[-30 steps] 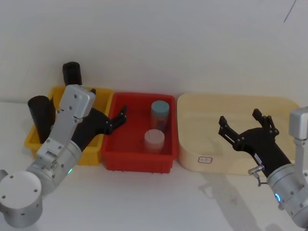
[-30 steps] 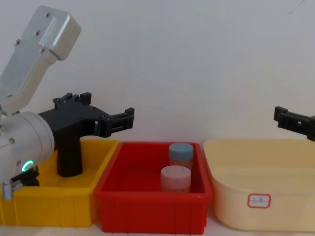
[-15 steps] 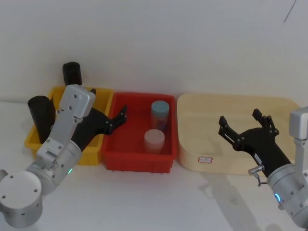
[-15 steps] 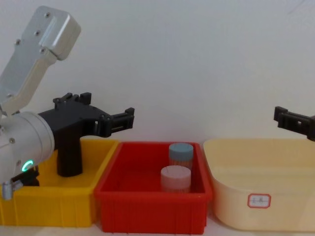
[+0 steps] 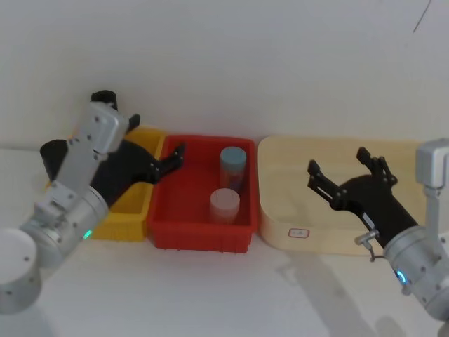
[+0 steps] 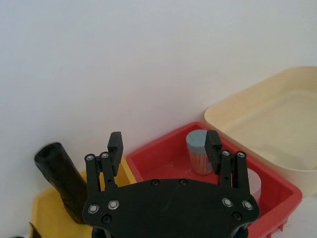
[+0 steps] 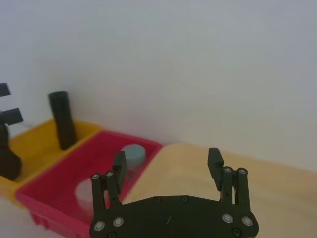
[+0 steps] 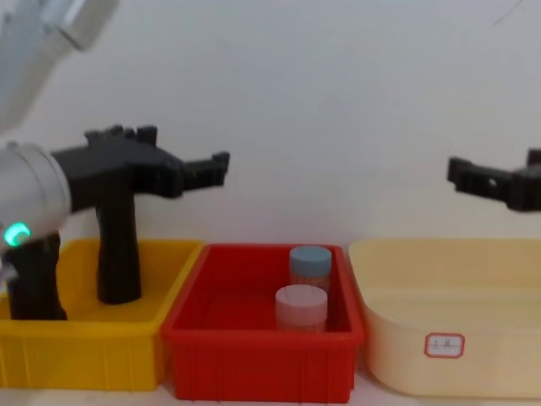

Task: Pick up the garbage bag with the one hand and transfer it to the other hand.

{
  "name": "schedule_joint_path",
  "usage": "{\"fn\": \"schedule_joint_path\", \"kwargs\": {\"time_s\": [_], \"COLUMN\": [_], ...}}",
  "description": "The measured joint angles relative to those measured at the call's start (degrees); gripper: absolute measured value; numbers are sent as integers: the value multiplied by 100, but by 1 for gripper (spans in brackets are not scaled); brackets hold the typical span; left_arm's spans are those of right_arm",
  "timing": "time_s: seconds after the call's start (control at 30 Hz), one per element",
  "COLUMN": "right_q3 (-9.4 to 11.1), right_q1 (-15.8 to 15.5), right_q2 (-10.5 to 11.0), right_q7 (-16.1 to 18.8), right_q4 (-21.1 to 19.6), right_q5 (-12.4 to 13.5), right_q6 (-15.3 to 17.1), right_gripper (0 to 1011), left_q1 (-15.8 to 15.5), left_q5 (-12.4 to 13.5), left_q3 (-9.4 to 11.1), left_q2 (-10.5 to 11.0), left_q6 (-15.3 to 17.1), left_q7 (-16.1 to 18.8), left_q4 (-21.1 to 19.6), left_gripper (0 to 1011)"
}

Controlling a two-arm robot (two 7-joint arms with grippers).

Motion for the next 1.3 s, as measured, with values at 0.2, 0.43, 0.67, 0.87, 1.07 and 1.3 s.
{"fn": "schedule_joint_path", "kwargs": {"time_s": [0.2, 0.43, 0.67, 0.87, 1.07, 1.3], "right_q3": [-157, -370, -625, -786, -894, -1005], "right_q1": [217, 422, 628, 766, 895, 1058], "right_q2": [-58, -184, -373, -519, -632, -757], "right_q7": [94, 124, 126, 127, 160, 242], "right_q4": [-325, -547, -654, -619, -490, -258], "right_q5": [63, 70, 52, 25, 15, 13], "right_q6": [487, 917, 1347, 1598, 1781, 1941], "right_gripper": [1000, 1000, 999, 999, 1000, 999], "left_q1": [113, 435, 898, 1292, 1584, 1751], "left_q5": [-353, -794, -1165, -1490, -1736, -1858], "left_q3": [-344, -976, -1714, -2311, -2709, -2910], "left_q2": [372, 854, 1232, 1403, 1472, 1489], "left_q6": [188, 290, 329, 346, 389, 440], "left_q7": [-399, -766, -967, -1092, -1180, -1232], "left_q4": [-409, -793, -1008, -1005, -845, -585], "left_gripper": [1001, 1001, 1001, 1001, 1001, 1001]}}
